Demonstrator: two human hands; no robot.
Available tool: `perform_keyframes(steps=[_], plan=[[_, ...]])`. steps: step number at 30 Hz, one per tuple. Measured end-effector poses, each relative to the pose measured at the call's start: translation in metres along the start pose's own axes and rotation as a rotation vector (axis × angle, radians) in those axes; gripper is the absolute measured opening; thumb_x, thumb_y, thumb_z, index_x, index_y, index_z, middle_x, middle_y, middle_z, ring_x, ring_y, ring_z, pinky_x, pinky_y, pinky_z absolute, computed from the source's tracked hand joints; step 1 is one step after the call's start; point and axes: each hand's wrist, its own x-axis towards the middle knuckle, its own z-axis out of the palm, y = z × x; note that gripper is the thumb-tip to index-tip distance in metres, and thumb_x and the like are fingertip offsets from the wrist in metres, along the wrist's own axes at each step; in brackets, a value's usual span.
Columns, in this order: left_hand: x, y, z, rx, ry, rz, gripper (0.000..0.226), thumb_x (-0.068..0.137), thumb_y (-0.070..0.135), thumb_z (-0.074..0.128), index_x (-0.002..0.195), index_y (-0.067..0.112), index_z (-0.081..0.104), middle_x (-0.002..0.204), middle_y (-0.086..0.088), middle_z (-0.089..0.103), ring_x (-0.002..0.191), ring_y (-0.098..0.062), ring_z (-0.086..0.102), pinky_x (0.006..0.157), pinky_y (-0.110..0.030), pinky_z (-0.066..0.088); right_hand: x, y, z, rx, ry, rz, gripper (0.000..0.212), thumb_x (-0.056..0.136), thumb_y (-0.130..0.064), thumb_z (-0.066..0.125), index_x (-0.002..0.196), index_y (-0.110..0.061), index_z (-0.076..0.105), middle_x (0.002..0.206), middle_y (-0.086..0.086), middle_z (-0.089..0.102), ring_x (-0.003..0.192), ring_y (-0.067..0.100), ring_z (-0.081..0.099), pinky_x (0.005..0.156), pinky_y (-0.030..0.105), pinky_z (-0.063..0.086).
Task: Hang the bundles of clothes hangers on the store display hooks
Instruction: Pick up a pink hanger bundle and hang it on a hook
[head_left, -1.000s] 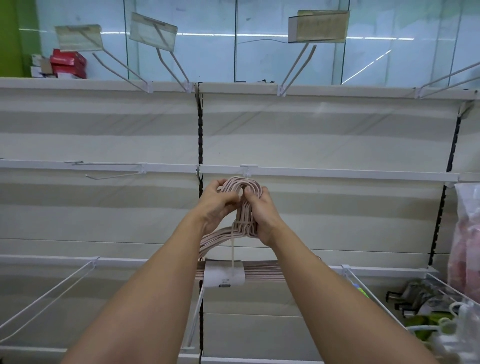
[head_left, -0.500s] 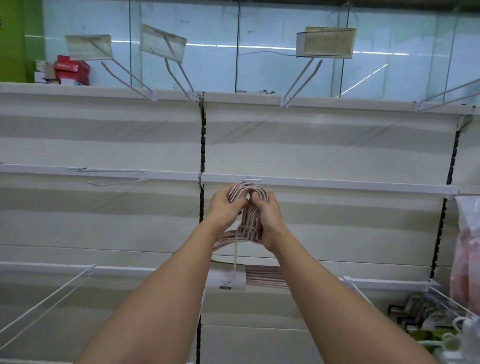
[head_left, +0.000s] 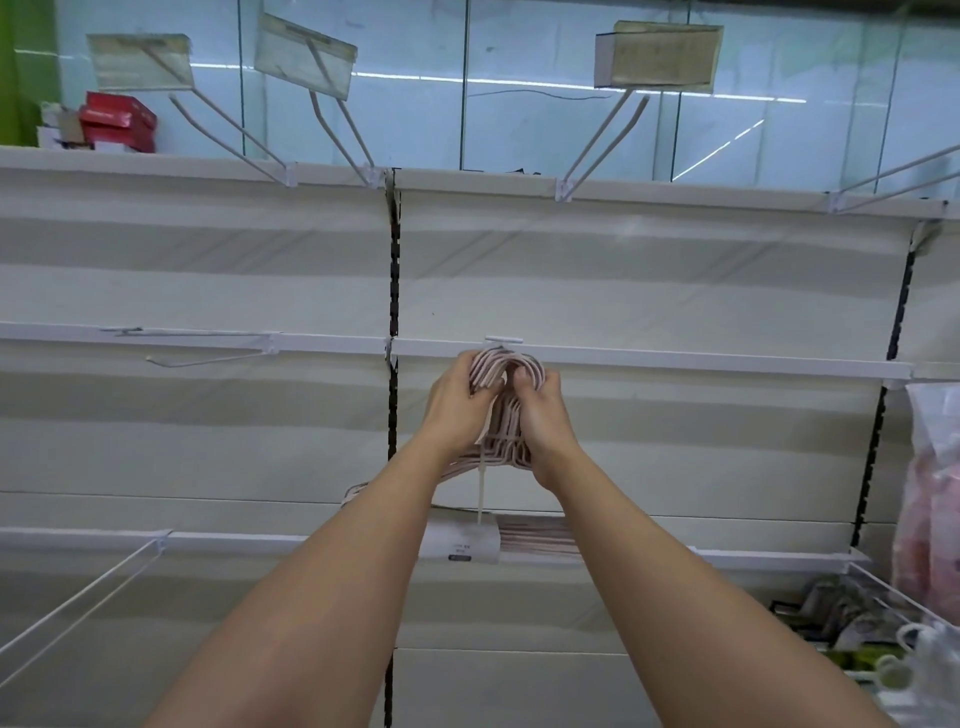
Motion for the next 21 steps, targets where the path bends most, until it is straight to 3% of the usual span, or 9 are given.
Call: perform_keyframes(steps=[3,6,8,10,15,19,21], plan=[[0.005,0.002,0.000,-0.061,0.006,-0.043,0.025,0.093,0.016,0.052,0.118,0.019,0.054,0.108,-0.006,0.064,0.102,-0.025,0.062,0.089,-0.047,0.052,0.002,-0.010,0.000,-0.046,-0.003,-0.085,0.022,0.102,-0.026,0.036,0.122,-0.016,0.035,0.092,0.000,0.051,0.085,0.017,0.053,0.079,0.037,0.046],[0.001,0.002,0.003,-0.043,0.010,-0.036,0.024,0.094,0.018,0.049,0.119,0.016,0.050,0.106,-0.005,0.063,0.098,-0.024,0.062,0.086,-0.041,0.051,-0.002,-0.007,0.001,-0.071,0.004,-0.153,0.025,0.102,-0.023,0.037,0.125,-0.013,0.033,0.098,-0.001,0.052,0.089,0.015,0.052,0.081,0.031,0.044],[-0.004,0.000,0.005,0.036,-0.011,0.020,0.028,0.092,0.016,0.052,0.119,0.014,0.048,0.104,-0.001,0.060,0.095,-0.019,0.057,0.078,-0.027,0.042,-0.005,-0.001,-0.001,-0.055,0.001,-0.163,0.023,0.102,-0.021,0.038,0.124,-0.014,0.035,0.106,0.003,0.054,0.096,0.016,0.054,0.086,0.031,0.045],[-0.008,0.000,0.005,0.050,0.026,0.086,0.032,0.087,0.011,0.055,0.118,0.014,0.050,0.104,0.002,0.060,0.095,-0.017,0.056,0.075,-0.022,0.037,-0.006,0.004,0.000,-0.024,0.007,-0.167,0.018,0.102,-0.019,0.039,0.120,-0.016,0.038,0.109,0.006,0.056,0.100,0.019,0.056,0.089,0.034,0.047],[-0.007,0.003,0.008,0.014,0.143,0.136,0.038,0.081,0.012,0.050,0.118,0.014,0.054,0.105,-0.001,0.065,0.097,-0.020,0.060,0.083,-0.029,0.045,-0.009,0.002,0.004,0.056,0.023,-0.155,0.013,0.101,-0.020,0.042,0.114,-0.019,0.042,0.106,0.005,0.059,0.100,0.020,0.058,0.095,0.043,0.049],[-0.006,0.004,0.003,0.005,0.120,0.125,0.045,0.073,0.023,0.044,0.117,0.020,0.054,0.105,0.003,0.065,0.097,-0.017,0.060,0.086,-0.031,0.046,-0.007,0.002,0.007,0.075,0.010,-0.170,0.015,0.101,-0.020,0.042,0.116,-0.019,0.042,0.105,0.004,0.058,0.098,0.018,0.058,0.092,0.041,0.049],[-0.002,0.003,-0.001,-0.025,0.089,0.091,0.038,0.074,0.020,0.047,0.110,0.026,0.055,0.099,0.007,0.065,0.097,-0.017,0.060,0.086,-0.032,0.047,-0.006,0.002,0.008,0.058,0.000,-0.201,0.015,0.101,-0.019,0.043,0.116,-0.020,0.042,0.100,-0.001,0.057,0.091,0.014,0.057,0.085,0.032,0.050]])
